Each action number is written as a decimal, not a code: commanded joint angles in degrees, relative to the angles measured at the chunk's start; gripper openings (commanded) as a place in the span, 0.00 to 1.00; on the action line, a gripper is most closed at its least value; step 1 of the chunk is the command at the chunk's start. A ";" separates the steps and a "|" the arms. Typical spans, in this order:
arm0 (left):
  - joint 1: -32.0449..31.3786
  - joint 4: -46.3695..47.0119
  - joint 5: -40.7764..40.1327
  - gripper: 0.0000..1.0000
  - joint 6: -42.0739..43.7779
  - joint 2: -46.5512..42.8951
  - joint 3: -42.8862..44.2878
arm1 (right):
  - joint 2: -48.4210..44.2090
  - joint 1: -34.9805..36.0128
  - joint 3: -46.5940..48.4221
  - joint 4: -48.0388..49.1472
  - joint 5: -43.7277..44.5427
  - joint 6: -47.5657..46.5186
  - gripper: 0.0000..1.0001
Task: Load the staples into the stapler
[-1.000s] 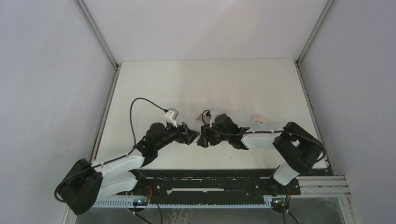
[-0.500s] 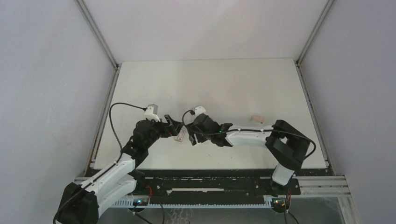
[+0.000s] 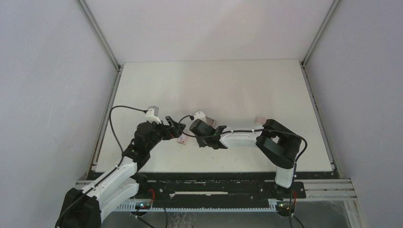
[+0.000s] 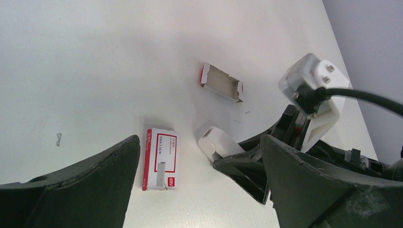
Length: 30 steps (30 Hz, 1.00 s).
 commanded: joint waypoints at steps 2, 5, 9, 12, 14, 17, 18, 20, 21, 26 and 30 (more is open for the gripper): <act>0.48 2.76 2.29 0.99 -3.44 -2.01 -2.40 | -1.85 -0.21 -0.11 1.67 -1.70 -1.97 0.00; 0.46 3.36 4.89 0.99 -7.70 -3.47 -2.99 | -6.91 -1.38 -3.75 5.44 -5.55 -6.15 0.00; 0.46 4.34 10.72 0.98 -12.58 -5.12 -3.39 | -17.26 -2.14 -9.96 10.33 -12.62 -13.49 0.00; 0.42 5.57 16.58 0.97 -15.88 -4.49 -3.44 | -23.68 -2.12 -13.59 11.96 -16.53 -18.17 0.00; 0.30 7.37 20.43 0.96 -18.26 -3.89 -3.55 | -27.47 -2.01 -15.65 12.84 -19.42 -20.23 0.00; -0.01 10.63 24.68 0.95 -21.44 -3.08 -3.49 | -31.96 -1.66 -18.11 14.33 -21.38 -21.96 0.00; -0.32 11.39 25.49 0.96 -22.37 -2.95 -3.38 | -33.11 -1.44 -18.73 14.65 -21.69 -22.36 0.00; -1.22 12.17 26.31 0.95 -23.54 -2.75 -2.95 | -34.82 -0.82 -19.47 14.95 -21.86 -23.30 0.00; -1.74 12.30 26.50 0.95 -23.85 -2.62 -2.62 | -35.42 -0.57 -19.58 14.97 -21.80 -23.75 0.00; -4.05 12.31 27.42 0.90 -24.31 -0.95 -1.19 | -37.09 0.27 -19.55 14.37 -21.08 -25.57 0.00; -7.09 12.73 27.88 0.82 -24.61 1.14 -0.77 | -38.06 0.65 -19.59 13.78 -21.23 -26.81 0.00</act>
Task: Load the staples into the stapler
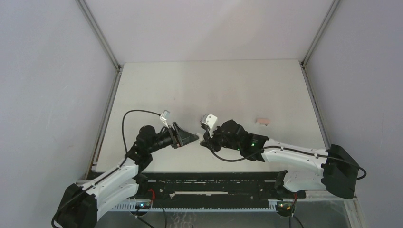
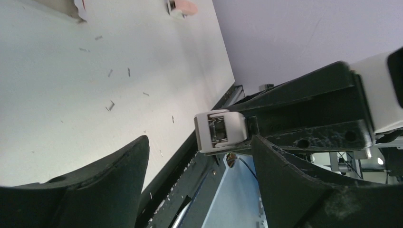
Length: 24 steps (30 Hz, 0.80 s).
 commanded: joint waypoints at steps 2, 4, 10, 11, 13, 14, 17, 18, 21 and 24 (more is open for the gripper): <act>-2.81 4.36 2.75 0.76 -2.16 1.93 1.49 | -2.76 0.72 0.08 2.12 -0.94 -3.24 0.00; -3.04 5.52 2.84 0.75 -3.03 2.01 1.38 | -2.94 0.81 0.08 1.70 -1.65 -3.66 0.00; -3.08 8.27 3.38 0.79 -4.95 2.41 1.57 | -3.40 1.10 0.08 0.53 -3.91 -5.12 0.00; -3.09 8.80 3.42 0.81 -5.35 2.55 1.56 | -3.40 1.22 0.10 0.28 -3.84 -5.54 0.00; -3.11 9.28 3.73 0.81 -5.83 2.70 1.64 | -3.52 1.61 0.10 -0.15 -3.84 -6.43 0.00; -3.11 9.42 3.89 0.78 -5.95 2.77 1.71 | -3.63 1.87 0.10 -0.29 -3.76 -6.71 0.00; -3.09 9.72 4.24 0.68 -6.23 3.02 1.67 | -4.01 2.39 0.09 -0.55 -3.61 -7.68 0.00; -3.15 9.75 4.43 0.64 -6.34 3.11 1.64 | -4.01 2.47 0.08 -0.57 -3.34 -7.82 0.00; -3.25 9.75 4.73 0.56 -6.54 3.20 1.49 | -4.01 2.59 0.13 -0.42 -2.71 -7.84 0.00; -3.28 9.75 4.95 0.48 -6.80 3.22 1.14 | -4.14 2.70 0.14 -0.36 -2.35 -7.60 0.01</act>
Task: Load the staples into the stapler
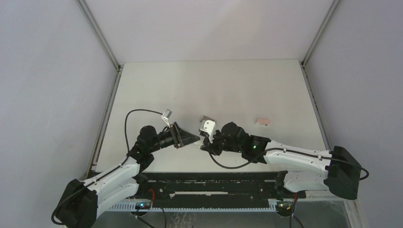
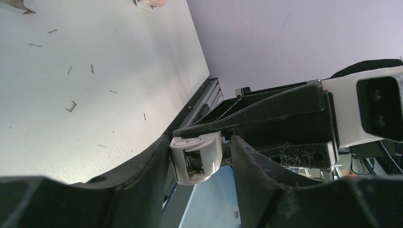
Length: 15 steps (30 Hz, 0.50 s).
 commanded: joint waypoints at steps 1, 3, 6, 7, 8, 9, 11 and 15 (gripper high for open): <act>-0.49 2.88 1.85 0.46 -0.97 0.02 1.00 | -2.04 0.61 0.30 2.22 0.67 -0.97 0.01; -0.51 2.83 2.02 0.43 -1.03 0.00 0.85 | -2.28 0.67 0.23 2.16 1.18 -0.79 0.02; -0.59 2.83 2.49 0.41 -1.13 0.14 0.74 | -2.58 0.60 0.23 1.96 1.68 -0.79 0.05; -0.63 2.84 2.66 0.41 -1.13 0.29 0.83 | -2.57 0.60 0.27 1.88 1.69 -0.82 0.06; -0.71 2.87 3.02 0.45 -1.12 0.50 0.89 | -2.55 0.60 0.23 1.87 1.75 -0.86 0.06; -0.80 2.87 3.50 0.48 -0.93 0.83 1.06 | -2.59 0.61 0.29 1.87 1.75 -0.90 0.06; -1.09 2.84 4.14 0.52 -0.73 1.47 1.25 | -2.67 0.62 0.26 1.94 1.71 -0.90 0.06; -1.67 2.88 4.51 0.48 -0.45 2.26 1.38 | -2.86 0.61 0.24 1.96 1.93 -0.96 0.06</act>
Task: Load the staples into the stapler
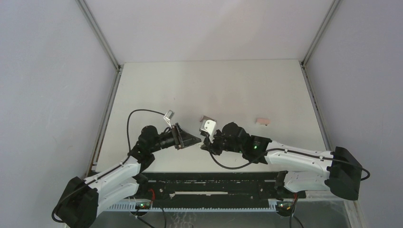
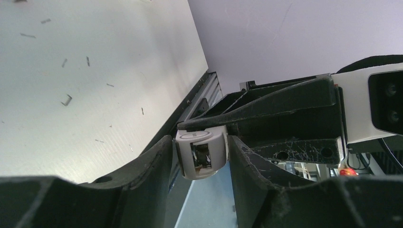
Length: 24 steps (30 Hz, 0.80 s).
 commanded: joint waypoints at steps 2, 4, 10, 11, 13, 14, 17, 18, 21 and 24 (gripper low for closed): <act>-0.71 2.61 2.00 0.42 -0.18 0.32 1.21 | -1.99 0.33 0.27 2.01 1.00 -0.89 0.06; -0.71 2.57 1.65 0.39 -0.19 0.12 1.20 | -1.88 0.35 0.25 1.96 0.82 -0.74 0.06; -0.71 3.99 -0.28 0.20 -0.62 -0.70 0.85 | -2.28 -0.14 0.28 2.47 4.70 3.60 0.50; -0.71 5.08 -0.99 0.17 -1.08 -1.08 0.40 | -2.86 -0.78 0.25 2.48 4.24 4.91 0.58; -0.71 7.86 -2.41 0.11 -1.86 -1.65 -0.52 | -4.87 -2.24 0.21 2.60 1.94 8.95 0.69; -0.71 9.28 -3.09 0.10 -2.32 -2.01 -0.94 | -6.17 -3.04 0.03 2.89 0.54 10.74 0.73; -0.71 13.67 -4.61 0.09 -3.12 -2.81 -1.83 | -10.65 -6.21 -1.44 6.00 -4.72 18.17 0.81; -0.71 14.57 -4.78 0.09 -3.20 -2.93 -1.94 | -12.17 -7.64 -2.36 7.92 -7.07 21.58 0.83; -0.71 17.92 -4.48 0.10 -3.36 -2.98 -1.83 | -15.16 -12.78 -5.73 14.76 -13.59 33.38 0.88; -0.71 21.51 -2.38 0.10 -3.46 -2.95 -1.36 | -14.57 -16.51 -6.20 17.91 -19.98 42.67 0.88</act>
